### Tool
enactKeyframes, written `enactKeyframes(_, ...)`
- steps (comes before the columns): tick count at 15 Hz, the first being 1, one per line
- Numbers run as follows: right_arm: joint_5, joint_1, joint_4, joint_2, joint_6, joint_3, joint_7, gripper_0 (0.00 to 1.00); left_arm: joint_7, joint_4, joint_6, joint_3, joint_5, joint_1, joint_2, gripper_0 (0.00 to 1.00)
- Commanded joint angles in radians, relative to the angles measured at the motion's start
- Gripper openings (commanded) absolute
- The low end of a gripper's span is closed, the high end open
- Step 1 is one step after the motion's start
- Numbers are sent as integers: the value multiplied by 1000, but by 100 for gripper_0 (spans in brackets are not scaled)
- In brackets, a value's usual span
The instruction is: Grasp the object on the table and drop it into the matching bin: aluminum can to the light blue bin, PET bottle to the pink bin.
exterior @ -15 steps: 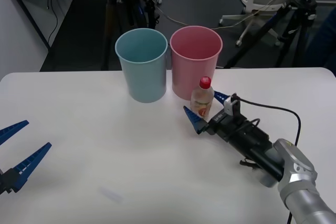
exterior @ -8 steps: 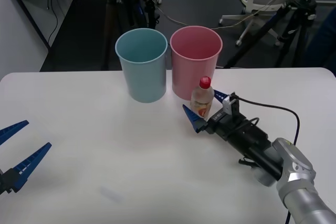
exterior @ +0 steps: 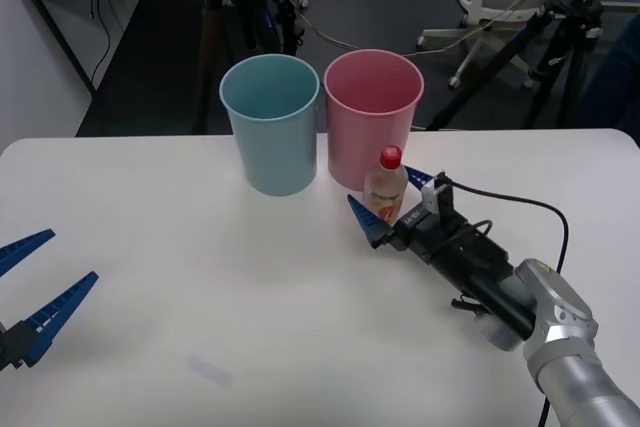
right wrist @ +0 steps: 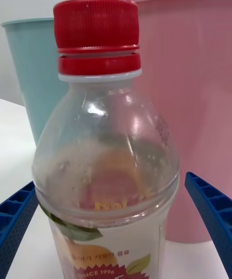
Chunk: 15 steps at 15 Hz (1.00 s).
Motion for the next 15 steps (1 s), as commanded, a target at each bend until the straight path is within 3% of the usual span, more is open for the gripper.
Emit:
enactKeyframes(1, 0, -4, 0, 0, 1, 3, 0, 100, 0, 0, 0, 0, 0, 0, 0, 100)
enactKeyframes(2, 0, -2, 0, 0, 1, 6, -1, 66, 0, 0, 0, 0, 0, 0, 0, 100)
enactKeyframes(3, -6, -2, 0, 0, 1, 7, 0, 22, 0, 0, 0, 0, 0, 0, 0, 100)
enactKeyframes(4, -10, -2, 0, 0, 0, 9, 0, 0, 0, 0, 0, 0, 0, 0, 0, 100)
enactKeyframes(15, -19, 18, -15, -22, -35, 16, -7, 0, 0, 0, 0, 0, 0, 0, 0, 100)
